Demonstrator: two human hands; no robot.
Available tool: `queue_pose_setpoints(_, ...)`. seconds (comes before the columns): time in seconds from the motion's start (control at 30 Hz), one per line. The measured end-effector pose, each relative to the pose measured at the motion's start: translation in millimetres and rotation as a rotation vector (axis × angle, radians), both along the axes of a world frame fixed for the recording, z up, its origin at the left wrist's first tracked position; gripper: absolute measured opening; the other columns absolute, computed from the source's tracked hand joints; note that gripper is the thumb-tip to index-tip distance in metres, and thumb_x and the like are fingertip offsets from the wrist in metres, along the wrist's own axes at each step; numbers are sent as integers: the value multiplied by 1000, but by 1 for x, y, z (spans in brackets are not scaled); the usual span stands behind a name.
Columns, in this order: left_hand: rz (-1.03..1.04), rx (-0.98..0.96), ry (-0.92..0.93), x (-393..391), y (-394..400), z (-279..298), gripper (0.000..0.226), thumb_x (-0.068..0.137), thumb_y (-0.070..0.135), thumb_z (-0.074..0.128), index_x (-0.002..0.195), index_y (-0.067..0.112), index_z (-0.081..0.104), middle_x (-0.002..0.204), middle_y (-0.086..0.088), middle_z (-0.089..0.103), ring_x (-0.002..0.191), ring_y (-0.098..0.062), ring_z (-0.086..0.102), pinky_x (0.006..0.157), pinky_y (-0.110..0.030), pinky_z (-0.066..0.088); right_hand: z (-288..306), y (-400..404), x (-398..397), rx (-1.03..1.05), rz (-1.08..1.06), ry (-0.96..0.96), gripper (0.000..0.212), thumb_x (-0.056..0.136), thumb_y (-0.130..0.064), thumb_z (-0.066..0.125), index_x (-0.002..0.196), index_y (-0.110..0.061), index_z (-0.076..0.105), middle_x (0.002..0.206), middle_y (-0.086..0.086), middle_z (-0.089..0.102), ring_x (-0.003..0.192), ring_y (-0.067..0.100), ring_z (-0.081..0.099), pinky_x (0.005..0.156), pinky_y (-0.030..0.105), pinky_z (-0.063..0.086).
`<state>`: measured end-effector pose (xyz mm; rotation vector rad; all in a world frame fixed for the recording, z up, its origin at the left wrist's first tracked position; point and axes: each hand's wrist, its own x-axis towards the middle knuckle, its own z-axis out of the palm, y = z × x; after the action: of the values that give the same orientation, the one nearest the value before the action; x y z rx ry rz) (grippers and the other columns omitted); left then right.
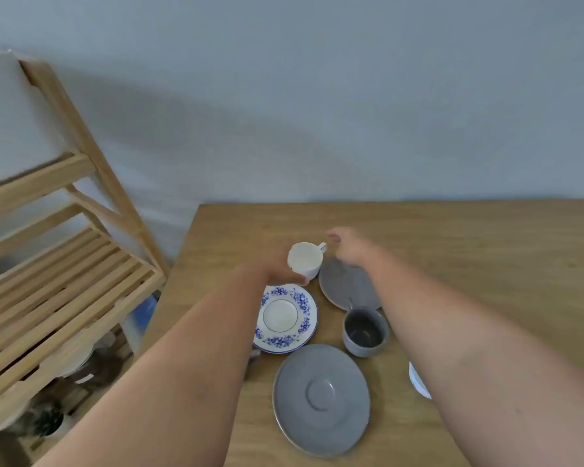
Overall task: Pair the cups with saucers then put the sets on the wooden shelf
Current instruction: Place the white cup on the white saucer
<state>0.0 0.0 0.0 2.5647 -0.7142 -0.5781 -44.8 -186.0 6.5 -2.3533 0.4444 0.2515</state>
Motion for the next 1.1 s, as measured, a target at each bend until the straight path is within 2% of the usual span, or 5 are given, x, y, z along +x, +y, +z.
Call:
queue_pose_setpoints(0.2, 6, -162, 1, 8, -12, -22, 66, 55, 48, 86, 114, 31, 60, 108, 6, 67, 99, -17, 63, 87, -40, 53, -23, 1, 8, 87, -90, -49, 46, 92, 6, 42, 135, -3, 53, 139, 17, 55, 129, 29, 49, 104, 28, 34)
queue_pose_setpoints(0.43, 71, -348, 87, 10, -10, -21, 55, 67, 31, 88, 115, 25, 62, 107, 8, 65, 96, -11, 59, 67, -18, 41, -38, -4, 22, 267, -218, -113, 33, 92, -5, 58, 123, -10, 65, 119, 9, 68, 111, 24, 63, 102, 31, 44)
queue_pose_setpoints(0.6, 218, -443, 320, 13, -2, -14, 87, 59, 34, 92, 134, 22, 50, 123, 4, 60, 111, -15, 58, 86, -28, 50, -29, -18, 18, 512, -254, -200, 21, 86, -7, 69, 107, -7, 71, 94, 12, 73, 85, 20, 67, 94, 35, 54)
queue_pose_setpoints(0.73, 239, -576, 455, 9, -12, -2, 91, 46, 45, 91, 126, 18, 58, 119, -2, 68, 110, -18, 66, 95, -38, 55, -6, -47, -5, 712, -214, -184, 25, 82, -4, 73, 106, 2, 70, 94, 13, 72, 84, 20, 67, 88, 31, 57)
queue_pose_setpoints(1.1, 65, -609, 638, -38, -97, 7, 52, 75, 19, 84, 122, 13, 65, 117, -9, 72, 106, -18, 68, 88, -31, 57, 1, -119, -104, 845, -403, -289, 26, 80, -4, 74, 105, -1, 68, 95, 13, 71, 85, 20, 68, 69, 20, 59)
